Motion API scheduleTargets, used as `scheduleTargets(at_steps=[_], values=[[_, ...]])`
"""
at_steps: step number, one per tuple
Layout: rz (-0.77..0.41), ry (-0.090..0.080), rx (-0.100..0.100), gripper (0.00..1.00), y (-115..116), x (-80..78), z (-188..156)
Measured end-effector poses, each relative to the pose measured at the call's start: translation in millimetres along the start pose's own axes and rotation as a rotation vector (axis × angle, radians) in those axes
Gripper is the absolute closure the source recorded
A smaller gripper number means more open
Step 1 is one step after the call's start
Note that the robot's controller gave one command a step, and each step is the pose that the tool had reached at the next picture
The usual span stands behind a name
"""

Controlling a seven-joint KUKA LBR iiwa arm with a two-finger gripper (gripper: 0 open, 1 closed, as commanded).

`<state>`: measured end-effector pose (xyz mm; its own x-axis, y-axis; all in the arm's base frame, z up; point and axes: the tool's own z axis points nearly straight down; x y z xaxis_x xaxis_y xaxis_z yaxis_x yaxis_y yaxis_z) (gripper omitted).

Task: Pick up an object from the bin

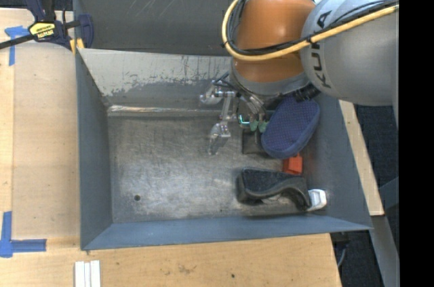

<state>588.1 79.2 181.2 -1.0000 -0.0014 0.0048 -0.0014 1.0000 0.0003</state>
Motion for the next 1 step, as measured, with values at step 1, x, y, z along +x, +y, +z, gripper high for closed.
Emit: scheduleTargets(at_steps=[1], values=[[-0.078, -0.01, 0.0, 0.0, -3.0, 30.7, -49.6]])
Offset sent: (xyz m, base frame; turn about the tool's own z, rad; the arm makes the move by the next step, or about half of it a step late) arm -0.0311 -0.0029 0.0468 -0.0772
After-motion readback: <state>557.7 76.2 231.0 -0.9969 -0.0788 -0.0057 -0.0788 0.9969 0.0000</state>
